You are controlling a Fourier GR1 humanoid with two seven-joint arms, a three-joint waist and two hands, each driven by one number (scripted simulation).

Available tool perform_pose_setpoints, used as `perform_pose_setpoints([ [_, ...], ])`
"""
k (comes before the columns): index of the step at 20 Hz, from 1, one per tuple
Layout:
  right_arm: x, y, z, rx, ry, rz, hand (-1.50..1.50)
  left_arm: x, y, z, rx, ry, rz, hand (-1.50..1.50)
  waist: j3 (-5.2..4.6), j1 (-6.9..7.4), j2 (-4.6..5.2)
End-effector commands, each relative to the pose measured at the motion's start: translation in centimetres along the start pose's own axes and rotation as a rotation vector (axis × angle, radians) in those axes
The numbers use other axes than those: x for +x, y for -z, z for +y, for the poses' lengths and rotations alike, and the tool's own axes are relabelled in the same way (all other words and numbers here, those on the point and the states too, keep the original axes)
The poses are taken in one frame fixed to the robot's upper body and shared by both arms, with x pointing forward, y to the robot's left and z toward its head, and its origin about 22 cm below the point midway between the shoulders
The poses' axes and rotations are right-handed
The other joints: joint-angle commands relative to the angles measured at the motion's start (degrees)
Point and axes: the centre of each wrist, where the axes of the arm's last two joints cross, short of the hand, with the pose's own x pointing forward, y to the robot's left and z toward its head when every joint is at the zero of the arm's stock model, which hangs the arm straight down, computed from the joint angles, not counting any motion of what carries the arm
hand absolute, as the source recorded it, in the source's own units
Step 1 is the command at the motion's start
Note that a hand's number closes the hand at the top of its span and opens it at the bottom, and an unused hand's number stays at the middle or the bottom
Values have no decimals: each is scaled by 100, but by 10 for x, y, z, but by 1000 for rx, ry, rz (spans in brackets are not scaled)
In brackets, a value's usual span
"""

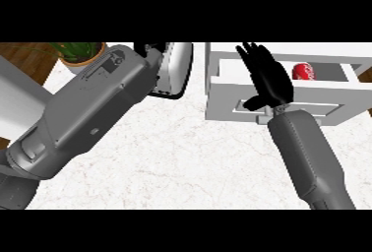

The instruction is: Pick up the can, place it into the drawer and close the drawer

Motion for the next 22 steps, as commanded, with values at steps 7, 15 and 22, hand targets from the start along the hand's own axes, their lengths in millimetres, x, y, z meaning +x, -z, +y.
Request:
perform_pose_setpoints([
  [7,-21,6,38,-55,-60,75,-150,6,-5,34,-3,20,-8,-150,46,98,74],
  [15,-17,33,28,-148,-100,74,-150,29,0,44,-2,3,-25,-150,51,192,176],
  [22,-37,52,-1,-198,-122,106,-150,32,-10,55,1,1,-16,-150,51,256,155],
])
